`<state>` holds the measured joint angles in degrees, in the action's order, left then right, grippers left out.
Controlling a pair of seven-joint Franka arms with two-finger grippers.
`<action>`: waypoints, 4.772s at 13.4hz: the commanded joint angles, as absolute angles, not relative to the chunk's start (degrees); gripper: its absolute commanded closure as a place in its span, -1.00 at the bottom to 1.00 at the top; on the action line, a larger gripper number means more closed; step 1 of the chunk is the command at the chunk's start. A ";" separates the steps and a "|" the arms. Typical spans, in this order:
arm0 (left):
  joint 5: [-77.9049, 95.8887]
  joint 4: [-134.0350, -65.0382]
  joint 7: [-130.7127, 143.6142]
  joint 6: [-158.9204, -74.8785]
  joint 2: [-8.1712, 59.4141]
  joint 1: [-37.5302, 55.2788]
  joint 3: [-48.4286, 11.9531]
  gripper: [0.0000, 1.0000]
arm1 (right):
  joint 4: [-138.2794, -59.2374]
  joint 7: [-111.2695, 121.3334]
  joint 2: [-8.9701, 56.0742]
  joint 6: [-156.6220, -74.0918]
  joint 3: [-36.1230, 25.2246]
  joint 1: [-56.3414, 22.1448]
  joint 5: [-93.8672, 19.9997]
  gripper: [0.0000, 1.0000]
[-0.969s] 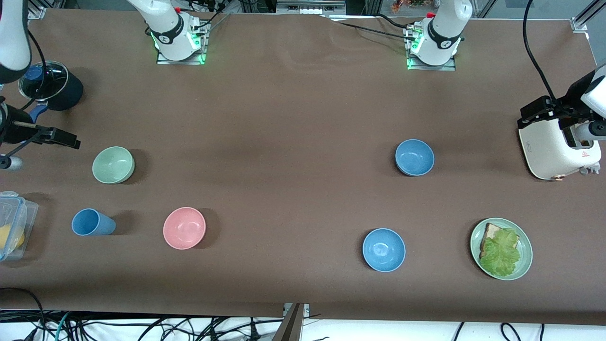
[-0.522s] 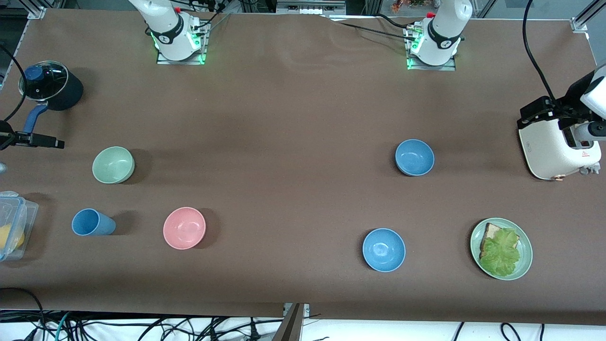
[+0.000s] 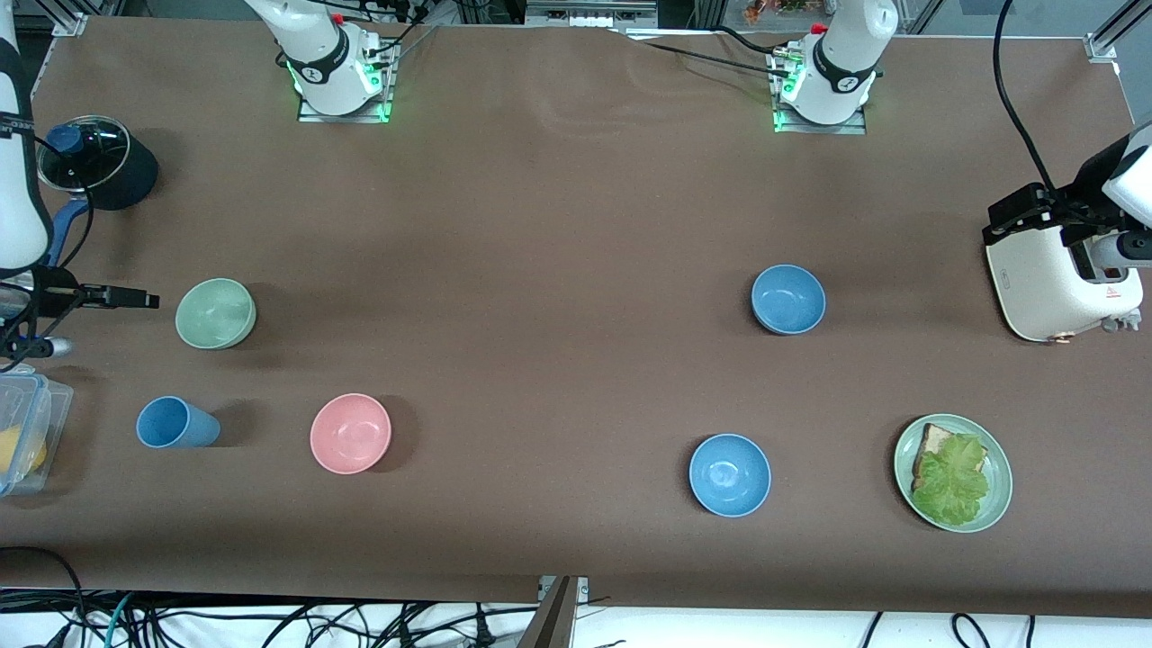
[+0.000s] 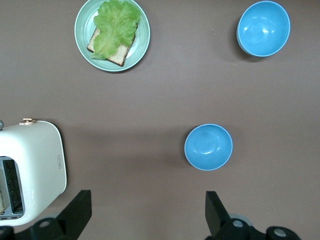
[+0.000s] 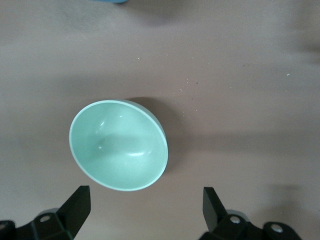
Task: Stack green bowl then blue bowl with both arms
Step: 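Reach the right gripper down to the green bowl rim and grasp it, then carry the green bowl to mid-table while the left gripper reaches out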
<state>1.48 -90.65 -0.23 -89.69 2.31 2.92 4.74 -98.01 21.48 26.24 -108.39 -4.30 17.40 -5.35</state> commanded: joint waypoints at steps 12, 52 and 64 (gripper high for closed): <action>2.99 -90.09 -0.17 -89.03 2.37 2.46 4.66 -1.00 | -101.87 28.48 33.13 -118.39 -3.52 19.86 -11.77 -0.98; 5.19 -114.76 -0.79 -105.62 -0.35 0.62 4.66 -0.94 | -98.10 -40.13 30.75 -124.00 12.13 -12.10 -11.78 1.00; 5.18 -124.01 9.05 -123.29 6.31 1.41 -0.62 -0.84 | -93.60 -65.64 39.37 -131.30 11.60 -28.30 -8.89 1.00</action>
<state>4.12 -123.09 8.52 -119.44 3.55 1.25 -0.26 -95.01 -63.05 37.70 -130.60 12.25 -27.35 -10.76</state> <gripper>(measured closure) 0.070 0.960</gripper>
